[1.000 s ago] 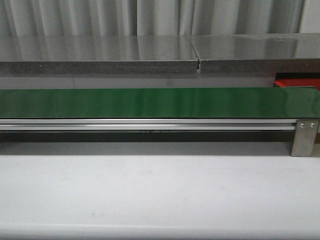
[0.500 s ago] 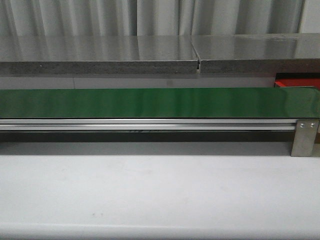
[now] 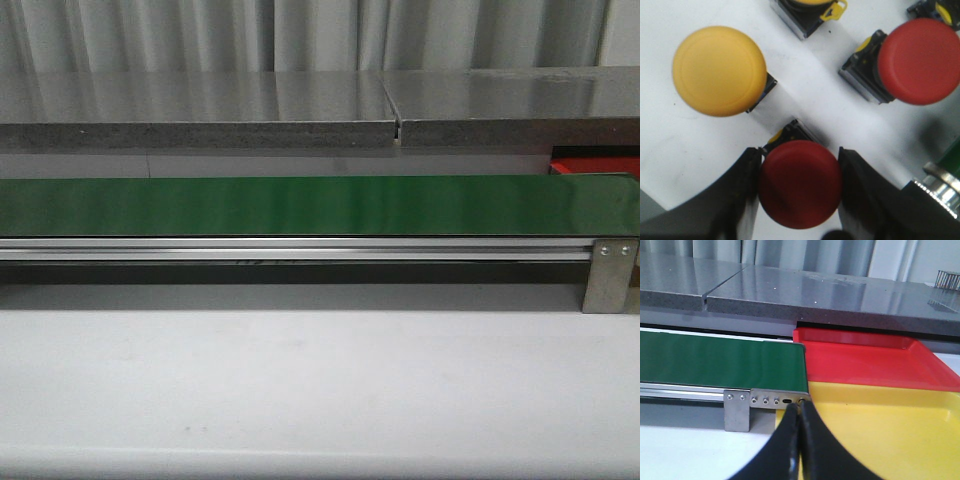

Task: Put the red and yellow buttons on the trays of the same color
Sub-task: 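Grasp the red button with the left gripper and carry it onto the belt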

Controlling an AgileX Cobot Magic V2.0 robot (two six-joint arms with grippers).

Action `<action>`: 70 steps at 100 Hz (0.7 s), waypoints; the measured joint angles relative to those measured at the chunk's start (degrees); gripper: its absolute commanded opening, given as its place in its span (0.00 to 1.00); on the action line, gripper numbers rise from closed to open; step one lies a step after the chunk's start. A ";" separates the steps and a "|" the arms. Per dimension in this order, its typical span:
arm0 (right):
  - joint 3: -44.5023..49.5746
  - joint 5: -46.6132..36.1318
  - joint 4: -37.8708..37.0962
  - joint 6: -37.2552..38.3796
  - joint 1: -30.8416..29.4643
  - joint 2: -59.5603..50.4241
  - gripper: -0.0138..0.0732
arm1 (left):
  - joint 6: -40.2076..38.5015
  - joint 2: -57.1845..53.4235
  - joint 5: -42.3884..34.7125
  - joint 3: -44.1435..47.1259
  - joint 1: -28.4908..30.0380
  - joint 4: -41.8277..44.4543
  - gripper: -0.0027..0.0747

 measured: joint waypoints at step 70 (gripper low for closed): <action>0.00 0.00 0.00 0.00 0.00 0.00 0.02 | 8.23 -13.32 7.08 -8.90 -9.43 0.52 0.01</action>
